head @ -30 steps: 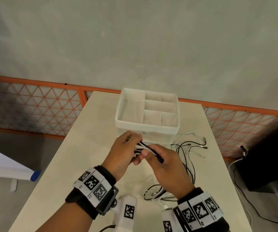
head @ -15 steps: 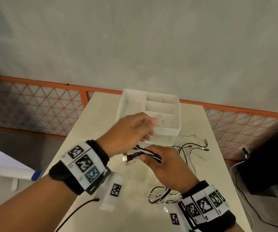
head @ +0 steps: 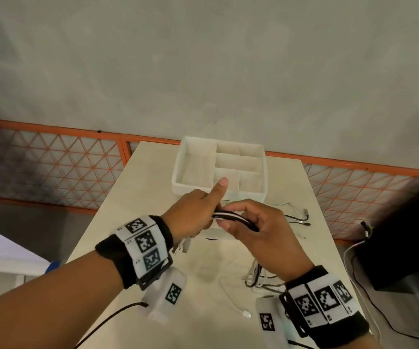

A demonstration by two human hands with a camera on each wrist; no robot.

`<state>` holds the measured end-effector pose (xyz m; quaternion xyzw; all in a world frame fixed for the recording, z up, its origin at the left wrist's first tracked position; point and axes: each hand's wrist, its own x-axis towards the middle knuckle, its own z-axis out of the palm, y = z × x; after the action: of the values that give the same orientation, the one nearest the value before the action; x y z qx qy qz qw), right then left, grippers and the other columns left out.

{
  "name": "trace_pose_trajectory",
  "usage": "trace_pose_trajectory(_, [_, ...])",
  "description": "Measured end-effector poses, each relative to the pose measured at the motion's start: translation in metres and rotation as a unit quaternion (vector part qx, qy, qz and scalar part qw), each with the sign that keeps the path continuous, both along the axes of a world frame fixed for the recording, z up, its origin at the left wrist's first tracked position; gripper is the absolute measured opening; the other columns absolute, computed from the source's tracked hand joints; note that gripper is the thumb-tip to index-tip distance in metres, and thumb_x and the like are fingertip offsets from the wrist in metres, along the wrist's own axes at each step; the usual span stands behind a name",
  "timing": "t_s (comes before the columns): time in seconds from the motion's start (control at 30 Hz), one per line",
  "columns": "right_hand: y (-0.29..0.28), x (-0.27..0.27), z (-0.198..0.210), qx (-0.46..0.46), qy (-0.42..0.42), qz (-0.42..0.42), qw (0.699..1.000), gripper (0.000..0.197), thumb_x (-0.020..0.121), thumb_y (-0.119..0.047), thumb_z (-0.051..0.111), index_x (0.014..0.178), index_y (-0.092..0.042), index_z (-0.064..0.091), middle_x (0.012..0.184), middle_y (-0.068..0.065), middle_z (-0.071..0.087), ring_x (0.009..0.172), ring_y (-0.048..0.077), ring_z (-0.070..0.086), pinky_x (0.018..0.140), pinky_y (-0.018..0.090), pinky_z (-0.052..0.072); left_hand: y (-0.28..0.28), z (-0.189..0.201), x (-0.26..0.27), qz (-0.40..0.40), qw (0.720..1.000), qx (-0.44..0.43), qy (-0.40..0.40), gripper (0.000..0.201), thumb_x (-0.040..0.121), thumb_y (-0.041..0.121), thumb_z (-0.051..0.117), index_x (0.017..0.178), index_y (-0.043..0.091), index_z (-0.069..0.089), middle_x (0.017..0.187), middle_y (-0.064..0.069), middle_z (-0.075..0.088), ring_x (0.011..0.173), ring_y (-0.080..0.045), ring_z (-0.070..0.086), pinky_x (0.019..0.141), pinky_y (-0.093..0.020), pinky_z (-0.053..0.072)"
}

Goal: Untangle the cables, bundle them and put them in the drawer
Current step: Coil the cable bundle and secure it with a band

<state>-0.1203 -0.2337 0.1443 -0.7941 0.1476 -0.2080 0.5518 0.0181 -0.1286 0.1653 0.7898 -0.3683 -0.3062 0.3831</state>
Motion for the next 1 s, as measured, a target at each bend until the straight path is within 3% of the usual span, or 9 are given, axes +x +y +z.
trace_pose_trajectory(0.1, [0.003,-0.004,-0.001,-0.011,-0.020,0.001,1.000,0.016,0.090,-0.012,0.072,0.090,-0.027,0.078,0.086,0.000,0.078,0.082,0.042,0.067,0.076,0.055,0.056,0.006,0.001,0.003,-0.037,0.997,0.028,0.055,0.087,0.092,0.073,0.014,0.069,0.008,0.066,0.043,0.005,0.041,0.041,-0.015,0.037,0.051,-0.024,0.039])
trace_pose_trajectory(0.23, [0.005,-0.009,-0.001,0.036,-0.064,0.014,0.997,0.037,0.087,0.004,0.070,0.084,-0.031,0.081,0.083,0.004,0.079,0.083,0.015,0.075,0.077,0.020,0.056,0.011,0.000,0.001,-0.081,0.986,0.071,0.128,0.084,0.092,0.074,0.016,0.070,0.008,0.063,0.041,0.003,0.034,0.040,-0.014,0.034,0.057,-0.027,0.043])
trace_pose_trajectory(0.43, [0.000,-0.010,-0.012,0.075,-0.097,0.009,0.992,0.023,0.082,0.010,0.073,0.096,-0.007,0.080,0.086,0.013,0.079,0.089,0.030,0.076,0.085,0.035,0.060,0.015,0.001,0.001,-0.113,0.982,0.047,0.143,0.066,0.089,0.071,0.035,0.069,0.012,0.056,0.046,0.003,0.031,0.044,-0.014,0.030,0.057,-0.023,0.040])
trace_pose_trajectory(0.5, [-0.003,-0.010,-0.011,0.095,-0.085,-0.007,0.992,0.023,0.083,0.006,0.074,0.100,-0.009,0.079,0.082,0.010,0.079,0.082,0.023,0.076,0.079,0.031,0.060,0.017,0.000,0.002,-0.127,0.982,0.016,0.138,0.059,0.086,0.069,0.040,0.071,0.014,0.056,0.048,0.006,0.034,0.046,-0.012,0.033,0.057,-0.024,0.039])
trace_pose_trajectory(0.6, [-0.009,-0.015,-0.011,0.168,-0.023,-0.048,0.984,0.022,0.087,-0.019,0.073,0.109,-0.019,0.075,0.059,0.001,0.062,0.047,0.014,0.047,0.049,0.022,0.039,0.020,0.000,0.009,-0.055,0.991,-0.049,0.115,0.048,0.085,0.061,0.050,0.069,0.016,0.058,0.048,0.008,0.039,0.048,-0.013,0.038,0.055,-0.026,0.038])
trace_pose_trajectory(0.67, [-0.016,-0.022,-0.015,0.188,-0.013,-0.060,0.980,0.028,0.089,-0.036,0.063,0.101,-0.015,0.077,0.057,0.004,0.047,0.048,0.016,0.033,0.046,0.026,0.031,0.020,0.000,0.017,0.022,0.985,-0.108,0.133,0.045,0.089,0.055,0.054,0.069,0.016,0.058,0.047,0.007,0.039,0.047,-0.014,0.038,0.056,-0.026,0.038])
trace_pose_trajectory(0.83, [-0.012,-0.021,-0.016,0.142,-0.079,-0.092,0.982,0.026,0.101,-0.019,0.053,0.101,-0.017,0.079,0.061,0.001,0.044,0.053,0.017,0.031,0.050,0.034,0.024,0.007,-0.007,0.013,0.178,0.934,-0.199,0.238,0.045,0.095,0.052,0.052,0.074,0.013,0.056,0.047,0.005,0.036,0.043,-0.014,0.035,0.053,-0.028,0.036])
trace_pose_trajectory(0.93, [0.002,-0.011,-0.012,0.052,-0.150,-0.133,0.978,0.023,0.102,-0.019,0.055,0.100,-0.017,0.077,0.061,-0.005,0.049,0.053,0.015,0.038,0.052,0.030,0.031,-0.003,-0.016,-0.011,0.184,0.957,-0.160,0.159,0.056,0.098,0.061,0.033,0.075,0.015,0.056,0.047,0.005,0.041,0.047,-0.017,0.039,0.053,-0.029,0.035])
trace_pose_trajectory(1.0, [0.014,-0.003,-0.012,-0.027,-0.173,-0.146,0.974,0.023,0.101,-0.021,0.057,0.111,-0.032,0.074,0.066,-0.010,0.060,0.056,0.007,0.051,0.056,0.023,0.043,-0.005,-0.018,-0.027,0.126,0.972,-0.140,0.139,0.071,0.089,0.076,0.019,0.079,0.015,0.055,0.054,0.006,0.043,0.054,-0.016,0.041,0.058,-0.031,0.036])
